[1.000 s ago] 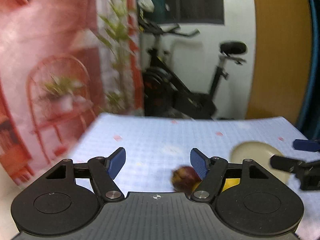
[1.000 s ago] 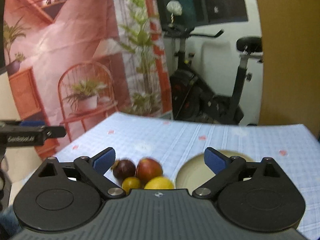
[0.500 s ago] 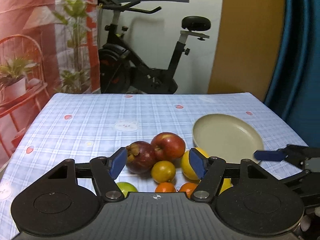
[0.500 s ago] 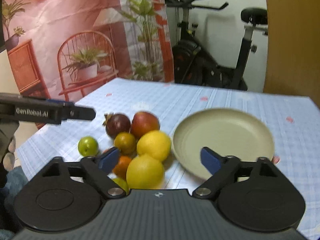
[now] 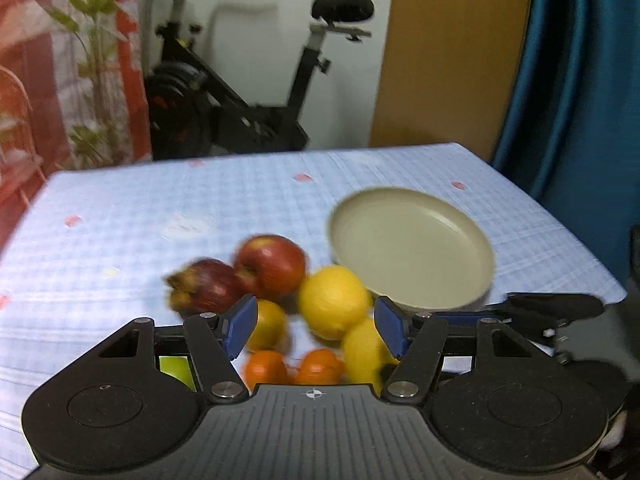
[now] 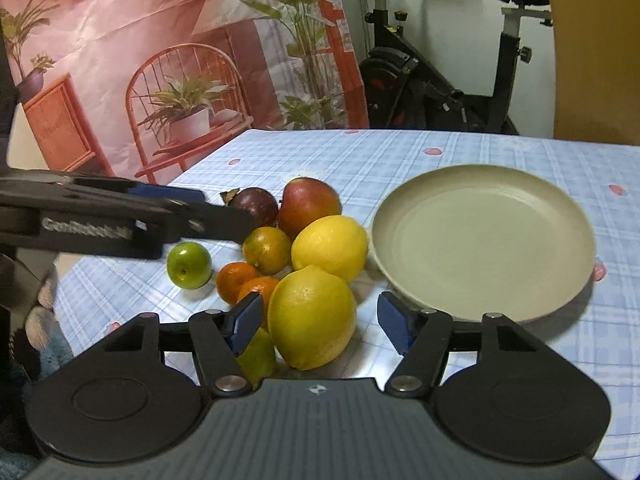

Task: Organize fruits
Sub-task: 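Grasp the small yellow lemon with the left gripper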

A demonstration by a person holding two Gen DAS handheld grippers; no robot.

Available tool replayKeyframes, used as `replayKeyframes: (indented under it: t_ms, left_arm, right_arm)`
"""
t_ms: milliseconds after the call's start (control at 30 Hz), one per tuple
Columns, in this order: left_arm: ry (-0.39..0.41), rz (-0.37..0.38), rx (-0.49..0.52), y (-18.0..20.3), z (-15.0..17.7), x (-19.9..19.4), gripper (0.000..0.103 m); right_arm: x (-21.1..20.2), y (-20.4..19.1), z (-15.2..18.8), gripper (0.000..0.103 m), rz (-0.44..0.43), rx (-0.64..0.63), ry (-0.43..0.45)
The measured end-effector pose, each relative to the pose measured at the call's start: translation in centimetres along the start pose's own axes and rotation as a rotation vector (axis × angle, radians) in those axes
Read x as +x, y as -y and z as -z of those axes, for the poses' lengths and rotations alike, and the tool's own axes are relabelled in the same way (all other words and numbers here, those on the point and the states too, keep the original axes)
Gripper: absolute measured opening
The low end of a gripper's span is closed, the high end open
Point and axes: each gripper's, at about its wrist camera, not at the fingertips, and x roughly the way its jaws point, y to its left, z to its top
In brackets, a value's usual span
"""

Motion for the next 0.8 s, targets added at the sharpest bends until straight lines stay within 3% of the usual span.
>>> replayKeyframes:
  t_ms: [167, 567, 800]
  left_arm:
    - [-0.05, 0.048, 0.021, 1.2, 0.5, 1.6, 0.053]
    - [-0.11, 0.088, -0.014, 1.4, 0.5, 3.6, 0.053]
    - [-0.133, 0.105, -0.016, 1.6, 0.9, 4.0, 0.053]
  right_arm:
    - [0.5, 0.1, 0.3, 0.067, -0.018, 0.025, 0.014]
    - [1.2, 1.1, 0.9, 0.058, -0.051, 0.11, 0.011]
    - [1.3, 1.8, 1.3, 0.057, -0.075, 0.158, 0.007]
